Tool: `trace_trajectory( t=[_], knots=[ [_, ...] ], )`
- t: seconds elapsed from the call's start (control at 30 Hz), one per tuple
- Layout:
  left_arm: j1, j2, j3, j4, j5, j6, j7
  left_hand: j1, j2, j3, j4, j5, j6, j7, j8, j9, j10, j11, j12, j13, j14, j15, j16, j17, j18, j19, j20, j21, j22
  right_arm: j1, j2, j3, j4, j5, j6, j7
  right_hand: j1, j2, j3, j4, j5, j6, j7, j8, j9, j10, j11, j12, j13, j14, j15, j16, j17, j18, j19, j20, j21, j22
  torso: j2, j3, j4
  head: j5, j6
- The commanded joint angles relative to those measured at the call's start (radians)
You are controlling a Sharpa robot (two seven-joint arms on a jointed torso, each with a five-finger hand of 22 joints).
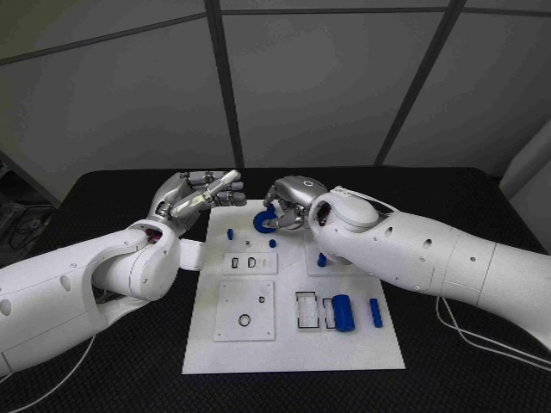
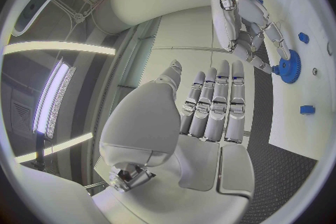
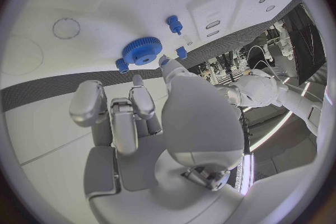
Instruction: Assemble the parts on the task board
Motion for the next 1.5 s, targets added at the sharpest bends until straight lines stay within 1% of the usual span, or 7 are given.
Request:
trace_trajectory(
  t=[0.03,0.27,0.47,0.57,0.8,1.07,1.5],
  knots=[
    [0.002,0.000,0.001,0.000,-0.007,0.014,0.000,-0.009,0.004,0.000,-0.006,-0.006,0.005,0.005,-0.003,-0.001,0.003,0.004,-0.004,-0.001,-0.005,0.000,-0.006,0.001,-0.009,-0.006,0.002,-0.006,-0.001,0.002,-0.004,0.001,0.003,0.017,0.031,0.001,-0.047,0.013,-0.020,0.041,0.028,0.009,-0.003,-0.002,0.003,-0.001,0.002,0.012,0.008,0.102,0.007,0.005,0.263,-0.007,0.001,0.008,0.003,0.003,0.000,0.0001,-0.0006,0.000,0.000],
    [0.002,-0.001,0.001,0.000,-0.007,0.015,-0.002,-0.009,0.004,0.000,-0.006,-0.006,0.004,0.006,-0.004,-0.001,0.002,0.005,-0.005,-0.001,-0.005,0.000,-0.007,0.001,-0.009,-0.007,0.002,-0.006,-0.001,0.002,-0.019,0.001,0.011,0.041,0.036,0.002,-0.071,0.025,-0.034,0.066,0.043,0.025,-0.008,0.003,0.005,0.010,-0.001,0.028,0.025,0.102,0.004,0.005,0.263,-0.008,0.004,0.006,0.006,0.007,0.001,0.0003,-0.0011,0.001,0.002],
    [0.002,-0.002,0.001,-0.001,-0.007,0.018,-0.001,-0.009,0.004,0.000,-0.006,-0.006,0.004,0.006,-0.004,-0.001,0.002,0.005,-0.005,-0.001,-0.005,0.000,-0.008,0.001,-0.009,-0.007,0.002,-0.006,-0.001,0.002,-0.078,0.001,0.059,0.103,-0.142,0.063,-0.015,0.042,-0.014,0.031,0.077,0.043,-0.014,0.007,0.006,0.048,-0.008,0.070,0.073,0.102,-0.002,0.005,0.263,-0.013,0.019,0.001,0.021,0.031,-0.001,0.0019,-0.0018,-0.002,0.007],
    [0.002,-0.005,0.001,-0.003,-0.007,0.019,0.000,-0.009,0.004,0.000,-0.007,-0.006,0.004,0.006,-0.004,-0.001,0.002,0.005,-0.005,-0.001,-0.005,0.000,-0.008,0.001,-0.009,-0.007,0.002,-0.006,-0.001,0.002,-0.144,0.001,0.108,0.176,-0.176,0.119,0.016,0.042,-0.005,0.007,0.078,0.052,-0.016,0.009,0.006,0.050,-0.011,0.073,0.077,0.102,-0.004,0.005,0.263,-0.012,0.019,-0.002,0.022,0.031,-0.002,0.0018,-0.0043,-0.002,0.011],
    [0.001,-0.009,0.001,-0.009,-0.007,0.022,0.001,-0.008,0.005,0.000,-0.007,-0.006,0.005,0.005,-0.004,-0.001,0.003,0.005,-0.005,-0.001,-0.005,0.000,-0.009,0.001,-0.009,-0.007,0.003,-0.007,-0.002,0.003,-0.306,0.002,0.190,0.349,-0.067,0.230,0.079,0.023,0.003,-0.048,0.025,0.061,-0.018,0.007,0.004,0.042,-0.013,0.062,0.067,0.102,-0.007,0.005,0.263,-0.010,0.007,-0.004,0.012,0.015,-0.006,0.0021,-0.0146,-0.013,0.018],
    [0.001,-0.012,0.001,-0.019,-0.007,0.021,0.001,-0.007,0.006,0.001,-0.008,-0.006,0.006,0.004,-0.004,-0.001,0.004,0.004,-0.005,-0.001,-0.004,0.000,-0.009,0.002,-0.009,-0.007,0.003,-0.007,-0.002,0.002,-0.450,0.002,0.223,0.434,-0.014,0.275,0.105,0.000,-0.019,-0.074,0.045,0.049,-0.017,-0.004,0.000,0.033,-0.014,0.051,0.056,0.101,-0.008,0.003,0.259,-0.008,0.001,-0.006,0.006,0.007,-0.007,0.0082,-0.0245,-0.029,0.026],
    [0.001,-0.009,0.001,-0.028,-0.007,0.022,0.003,-0.007,0.006,0.001,-0.009,-0.006,0.006,0.004,-0.003,-0.001,0.005,0.004,-0.004,-0.001,-0.004,0.000,-0.010,0.002,-0.009,-0.007,0.003,-0.007,-0.002,0.001,-0.475,0.001,0.160,0.442,-0.001,0.282,0.114,0.001,-0.022,-0.081,0.050,0.045,-0.015,-0.008,-0.001,0.030,-0.012,0.047,0.052,0.100,-0.006,0.001,0.255,-0.008,-0.001,-0.005,0.004,0.003,-0.006,0.0072,-0.0208,-0.034,0.024]
  ],
)
